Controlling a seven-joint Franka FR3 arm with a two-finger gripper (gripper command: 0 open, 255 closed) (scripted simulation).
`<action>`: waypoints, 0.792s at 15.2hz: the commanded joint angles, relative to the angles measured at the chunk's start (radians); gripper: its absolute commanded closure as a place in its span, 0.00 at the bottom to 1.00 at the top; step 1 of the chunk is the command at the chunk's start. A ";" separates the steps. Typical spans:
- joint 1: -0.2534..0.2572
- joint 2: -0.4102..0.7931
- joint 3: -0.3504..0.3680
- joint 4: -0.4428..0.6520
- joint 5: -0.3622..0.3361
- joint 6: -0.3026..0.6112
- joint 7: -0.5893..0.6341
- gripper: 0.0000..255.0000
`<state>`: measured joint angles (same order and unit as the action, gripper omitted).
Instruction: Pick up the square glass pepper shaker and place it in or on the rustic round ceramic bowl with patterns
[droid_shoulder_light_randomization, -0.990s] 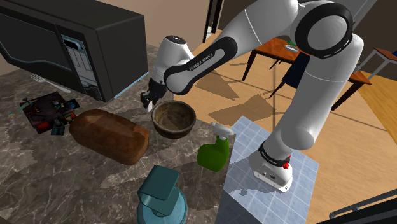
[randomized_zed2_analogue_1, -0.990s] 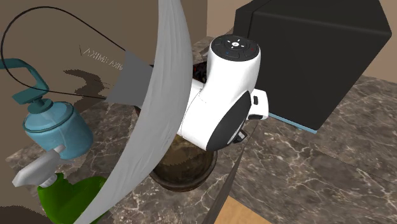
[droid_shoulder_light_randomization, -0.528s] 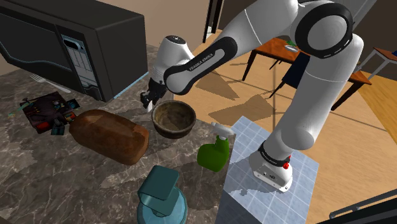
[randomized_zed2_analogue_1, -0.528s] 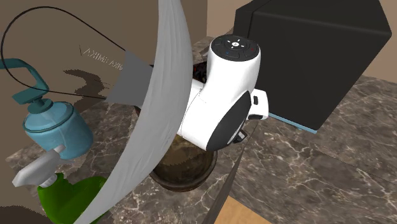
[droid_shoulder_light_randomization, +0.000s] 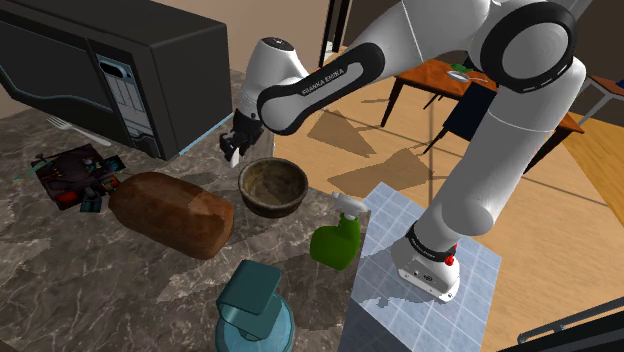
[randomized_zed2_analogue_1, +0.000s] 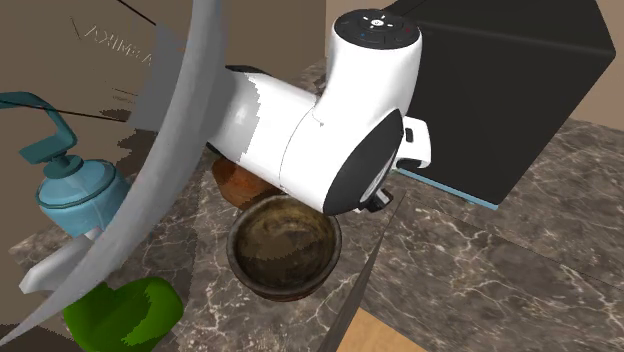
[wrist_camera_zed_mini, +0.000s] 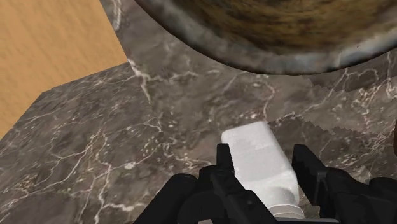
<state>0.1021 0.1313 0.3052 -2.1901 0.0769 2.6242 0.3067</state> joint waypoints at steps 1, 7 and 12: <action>-0.001 -0.013 0.001 0.011 0.004 -0.024 0.000 1.00; -0.005 -0.060 0.003 0.043 0.018 -0.101 -0.005 1.00; -0.007 -0.093 0.002 0.076 0.026 -0.166 -0.007 1.00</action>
<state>0.0954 0.0453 0.3077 -2.1188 0.1013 2.4697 0.3001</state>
